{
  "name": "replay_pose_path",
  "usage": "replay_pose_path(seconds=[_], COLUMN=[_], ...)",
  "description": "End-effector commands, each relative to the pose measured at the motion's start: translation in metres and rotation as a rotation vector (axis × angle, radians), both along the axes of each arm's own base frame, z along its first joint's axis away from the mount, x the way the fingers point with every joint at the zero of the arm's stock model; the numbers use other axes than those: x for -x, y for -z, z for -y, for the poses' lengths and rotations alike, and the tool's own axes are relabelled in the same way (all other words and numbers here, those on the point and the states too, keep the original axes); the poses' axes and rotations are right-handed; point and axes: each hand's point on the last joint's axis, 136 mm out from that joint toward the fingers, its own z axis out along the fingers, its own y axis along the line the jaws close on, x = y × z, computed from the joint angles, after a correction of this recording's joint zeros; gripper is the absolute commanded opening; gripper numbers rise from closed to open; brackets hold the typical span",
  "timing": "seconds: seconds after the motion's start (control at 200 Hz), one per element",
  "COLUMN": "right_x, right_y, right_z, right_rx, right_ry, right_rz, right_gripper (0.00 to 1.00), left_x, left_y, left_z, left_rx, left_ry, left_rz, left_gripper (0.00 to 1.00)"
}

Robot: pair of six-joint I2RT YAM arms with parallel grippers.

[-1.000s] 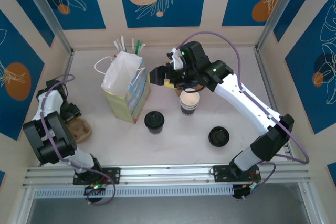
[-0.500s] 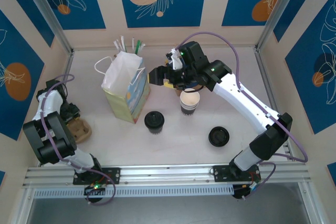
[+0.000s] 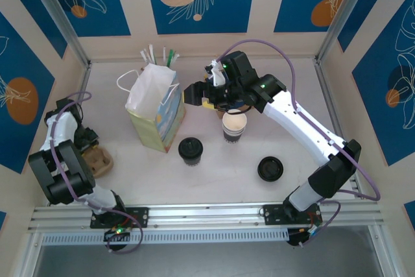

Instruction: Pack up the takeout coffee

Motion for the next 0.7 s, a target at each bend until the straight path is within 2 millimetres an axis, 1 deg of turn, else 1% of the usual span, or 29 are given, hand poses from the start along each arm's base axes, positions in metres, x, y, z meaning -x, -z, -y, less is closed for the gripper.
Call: replay_pose_path(seconds=[0.0,0.305,0.445,0.56,0.695], right_x=[0.001,0.001,0.001,0.001,0.000], right_y=[-0.005,-0.004,-0.004,-0.003,-0.002], right_z=[-0.001,-0.002,-0.002,-0.002,-0.003], right_rx=[-0.020,-0.024,-0.024,-0.023,-0.024], right_ry=[-0.010,-0.013,-0.014,-0.012,-0.013], right_rz=[0.006,0.003,0.003,0.002,0.001], right_gripper=[0.99,0.99,0.99,0.99,0.99], left_x=[0.008,0.009,0.009,0.007,0.001], left_y=[-0.014,-0.028,-0.030,-0.040,-0.058], left_z=[0.003,0.004,0.005,0.006,0.011], left_rx=[0.008,-0.004,0.003,0.003,0.022], left_ry=[-0.027,-0.027,-0.028,-0.029,-0.029], left_rz=[0.013,0.040,0.044,0.070,0.125], left_gripper=[0.39,0.38,0.38,0.38,0.38])
